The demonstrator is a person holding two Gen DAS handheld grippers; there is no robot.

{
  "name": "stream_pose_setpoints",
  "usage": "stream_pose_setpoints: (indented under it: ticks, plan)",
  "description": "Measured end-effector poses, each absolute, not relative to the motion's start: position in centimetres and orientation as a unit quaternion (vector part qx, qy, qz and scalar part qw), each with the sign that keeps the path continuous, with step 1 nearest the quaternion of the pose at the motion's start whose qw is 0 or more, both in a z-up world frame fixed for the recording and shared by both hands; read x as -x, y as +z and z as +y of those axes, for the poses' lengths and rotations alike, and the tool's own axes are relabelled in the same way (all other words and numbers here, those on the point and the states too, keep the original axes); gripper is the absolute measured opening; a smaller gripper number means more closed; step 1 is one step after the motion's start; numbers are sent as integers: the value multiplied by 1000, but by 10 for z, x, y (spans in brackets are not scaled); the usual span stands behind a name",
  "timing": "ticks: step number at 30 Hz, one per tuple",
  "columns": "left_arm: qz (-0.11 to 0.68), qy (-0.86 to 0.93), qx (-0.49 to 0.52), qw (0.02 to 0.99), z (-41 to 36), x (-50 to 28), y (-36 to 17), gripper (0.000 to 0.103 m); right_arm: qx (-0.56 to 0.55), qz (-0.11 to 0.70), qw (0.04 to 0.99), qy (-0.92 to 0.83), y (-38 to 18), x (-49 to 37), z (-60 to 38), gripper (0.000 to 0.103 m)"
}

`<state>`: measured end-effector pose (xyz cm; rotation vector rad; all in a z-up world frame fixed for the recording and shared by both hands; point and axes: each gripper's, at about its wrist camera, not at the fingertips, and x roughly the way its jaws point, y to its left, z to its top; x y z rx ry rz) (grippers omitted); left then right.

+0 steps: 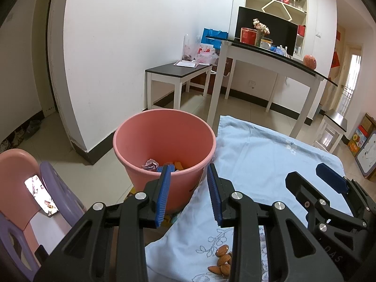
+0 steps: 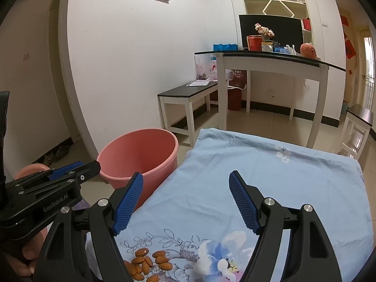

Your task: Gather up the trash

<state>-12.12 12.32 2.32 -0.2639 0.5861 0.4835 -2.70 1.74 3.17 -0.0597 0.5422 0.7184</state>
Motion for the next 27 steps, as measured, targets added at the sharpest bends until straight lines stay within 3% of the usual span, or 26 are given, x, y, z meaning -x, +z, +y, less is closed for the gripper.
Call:
stream_pose_setpoints:
  ticks: [27]
  plan:
    - [295, 234, 126, 918, 120, 122, 13, 33, 23, 269, 899, 344, 22, 30, 14, 75]
